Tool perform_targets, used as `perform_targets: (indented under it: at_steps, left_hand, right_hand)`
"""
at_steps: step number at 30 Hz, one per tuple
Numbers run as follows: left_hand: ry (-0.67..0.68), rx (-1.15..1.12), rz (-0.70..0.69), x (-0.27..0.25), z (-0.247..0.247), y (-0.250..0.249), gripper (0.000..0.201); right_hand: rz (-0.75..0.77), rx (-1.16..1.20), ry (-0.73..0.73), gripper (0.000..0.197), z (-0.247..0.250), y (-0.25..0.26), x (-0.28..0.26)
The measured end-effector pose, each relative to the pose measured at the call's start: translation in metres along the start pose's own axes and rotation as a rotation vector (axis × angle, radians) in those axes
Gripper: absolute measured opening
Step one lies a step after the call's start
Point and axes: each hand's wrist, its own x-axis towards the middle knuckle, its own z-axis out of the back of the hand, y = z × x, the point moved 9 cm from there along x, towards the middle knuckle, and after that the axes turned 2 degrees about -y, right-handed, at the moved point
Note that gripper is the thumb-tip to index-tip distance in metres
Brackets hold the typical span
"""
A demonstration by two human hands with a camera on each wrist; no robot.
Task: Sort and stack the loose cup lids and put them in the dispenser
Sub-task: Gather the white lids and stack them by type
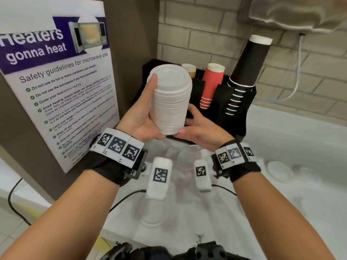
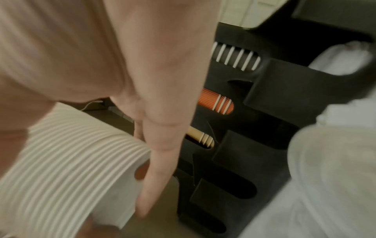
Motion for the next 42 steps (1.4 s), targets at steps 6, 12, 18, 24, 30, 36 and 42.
perform_targets:
  at_steps: [6, 12, 18, 24, 30, 36, 42]
  left_hand:
    - [-0.289, 0.331, -0.160, -0.006, 0.015, -0.015, 0.050]
    - [-0.713, 1.573, -0.873, -0.052, -0.013, -0.090, 0.019]
    - [-0.510, 1.922, -0.532, -0.046, -0.008, -0.084, 0.053]
    - [-0.484, 2.063, -0.079, -0.040, 0.029, -0.062, 0.072]
    - [-0.492, 1.997, 0.190, -0.038, 0.064, -0.054, 0.084]
    - [-0.469, 1.993, 0.254, -0.034, 0.072, -0.049, 0.087]
    - [-0.484, 2.037, 0.314, -0.032, 0.079, -0.048, 0.089]
  right_hand:
    - [0.073, 0.228, -0.135, 0.071, 0.000, -0.009, -0.002]
    - [0.017, 0.251, -0.220, 0.068, -0.009, -0.024, 0.008]
    - [-0.130, 0.195, -0.255, 0.069, -0.031, -0.058, 0.028]
    - [-0.210, 0.182, -0.318, 0.068, -0.040, -0.091, 0.044]
    - [-0.326, 0.093, -0.327, 0.067, -0.047, -0.116, 0.055]
    - [-0.396, -0.364, -0.226, 0.082, -0.052, -0.118, 0.063]
    - [-0.358, -0.889, -0.096, 0.071, -0.061, -0.101, 0.071]
